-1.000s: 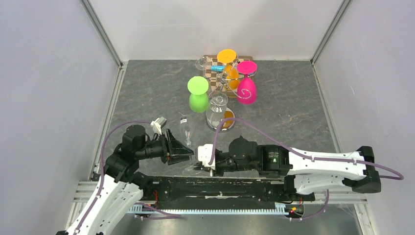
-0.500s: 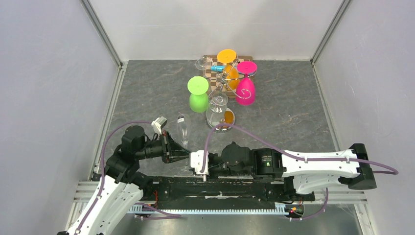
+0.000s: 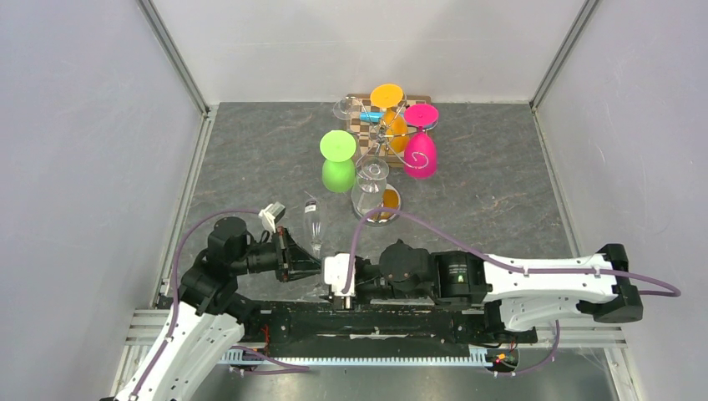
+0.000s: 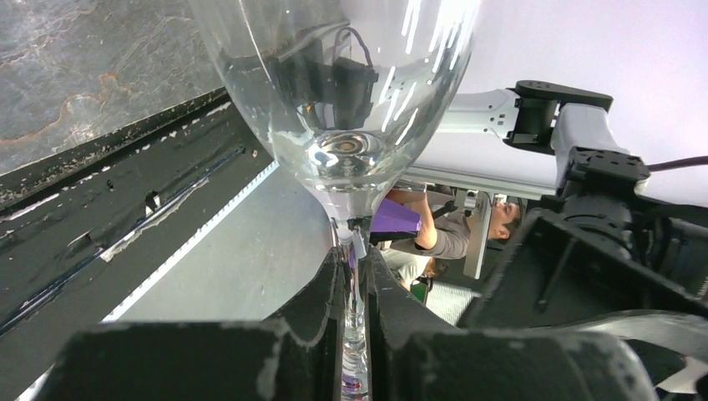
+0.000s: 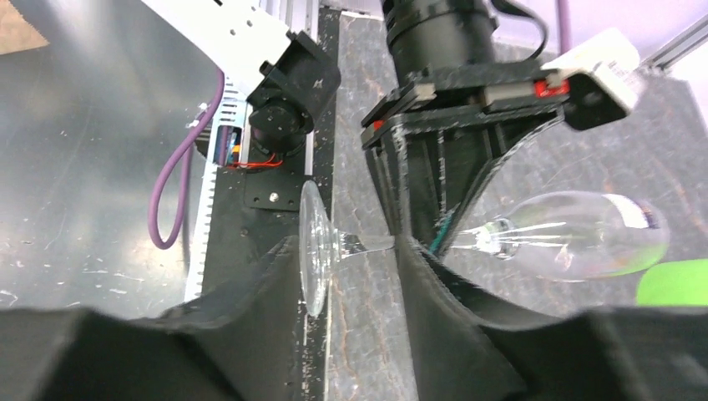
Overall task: Take the wine glass off the wine glass rack
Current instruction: Place the wine glass at the center of the board.
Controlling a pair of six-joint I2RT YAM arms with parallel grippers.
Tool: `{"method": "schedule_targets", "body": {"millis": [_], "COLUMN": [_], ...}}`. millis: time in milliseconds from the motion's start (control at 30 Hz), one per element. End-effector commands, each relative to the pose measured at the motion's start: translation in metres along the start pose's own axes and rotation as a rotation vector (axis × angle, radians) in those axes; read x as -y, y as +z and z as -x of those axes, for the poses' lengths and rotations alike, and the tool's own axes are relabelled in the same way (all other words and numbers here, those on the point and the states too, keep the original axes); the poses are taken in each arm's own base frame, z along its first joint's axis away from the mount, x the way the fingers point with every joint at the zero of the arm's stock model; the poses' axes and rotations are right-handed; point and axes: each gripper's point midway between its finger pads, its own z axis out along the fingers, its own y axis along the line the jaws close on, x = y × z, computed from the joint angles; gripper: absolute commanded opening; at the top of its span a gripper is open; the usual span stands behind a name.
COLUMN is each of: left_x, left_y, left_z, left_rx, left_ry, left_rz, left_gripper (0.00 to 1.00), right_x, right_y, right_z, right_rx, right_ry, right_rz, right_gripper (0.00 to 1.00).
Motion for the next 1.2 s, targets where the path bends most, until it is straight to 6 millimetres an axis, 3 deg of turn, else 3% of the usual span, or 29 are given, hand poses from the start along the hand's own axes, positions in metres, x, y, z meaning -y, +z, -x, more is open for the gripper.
{"method": "schedule_targets", "body": {"millis": [0,100,567,900,1167], "left_x": [0.009,0.005,0.001,-0.006,-0.007], "left_y": [-0.006,-0.008,-0.019,-0.017,-0.004], "left_z": [-0.01,-0.015,-0.041,-0.076,-0.094], "left_rx": [-0.048,-0.08,-0.317,-0.511,-0.622], "left_ry": [0.096,0.145,0.455,0.607,0.776], "left_rz": [-0.035,-0.024,-0.003,0.002,-0.018], "left_gripper": [0.02,0.02,0.02,0.02,0.02], "right_x": [0.006,0.009,0.048,0.053,0.043], "right_y": [-0.027,-0.042,-0.095,-0.124,-0.124], "right_z": [0.051,0.048,0.017,0.01,0.005], "right_rx": [0.127,0.101,-0.008,0.006,-0.003], "right_ry": [0.041,0.084,0.342,0.484,0.601], "right_rz": [0.001,-0.015,-0.242,-0.232,-0.159], "right_gripper": [0.56,0.63,0.65,0.66,0.66]}}
